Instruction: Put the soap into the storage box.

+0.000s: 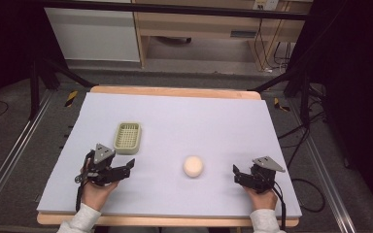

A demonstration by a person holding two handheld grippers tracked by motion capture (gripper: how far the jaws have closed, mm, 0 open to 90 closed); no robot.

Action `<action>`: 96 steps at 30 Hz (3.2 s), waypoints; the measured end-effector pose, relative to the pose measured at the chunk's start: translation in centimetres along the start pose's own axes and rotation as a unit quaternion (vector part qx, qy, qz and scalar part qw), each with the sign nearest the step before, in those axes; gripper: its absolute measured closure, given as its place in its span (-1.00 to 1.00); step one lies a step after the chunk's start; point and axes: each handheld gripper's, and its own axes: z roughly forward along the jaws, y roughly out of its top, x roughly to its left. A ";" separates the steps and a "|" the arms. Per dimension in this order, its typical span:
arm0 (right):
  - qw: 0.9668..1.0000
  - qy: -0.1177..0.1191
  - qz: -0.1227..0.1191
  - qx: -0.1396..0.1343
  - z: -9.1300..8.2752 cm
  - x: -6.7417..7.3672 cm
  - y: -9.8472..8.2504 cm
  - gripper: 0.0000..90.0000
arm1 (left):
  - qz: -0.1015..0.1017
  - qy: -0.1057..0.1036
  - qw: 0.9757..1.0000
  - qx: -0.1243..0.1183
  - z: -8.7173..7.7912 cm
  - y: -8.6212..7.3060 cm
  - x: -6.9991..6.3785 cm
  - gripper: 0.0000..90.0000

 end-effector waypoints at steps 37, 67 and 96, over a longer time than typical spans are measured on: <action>1.000 -0.002 0.011 -0.015 0.3 -0.2 -0.3 -0.83 | 0.048 -0.061 0.997 0.001 4.0 4.1 -8.4 -0.57; 1.000 0.002 0.008 -0.009 0.5 0.0 -0.4 -0.84 | 0.067 -0.090 0.993 0.022 7.3 4.7 -12.8 -0.62; 1.000 -0.002 0.010 -0.012 0.4 0.0 -0.4 -0.84 | 0.080 -0.097 0.991 0.052 9.8 4.3 -15.2 -0.73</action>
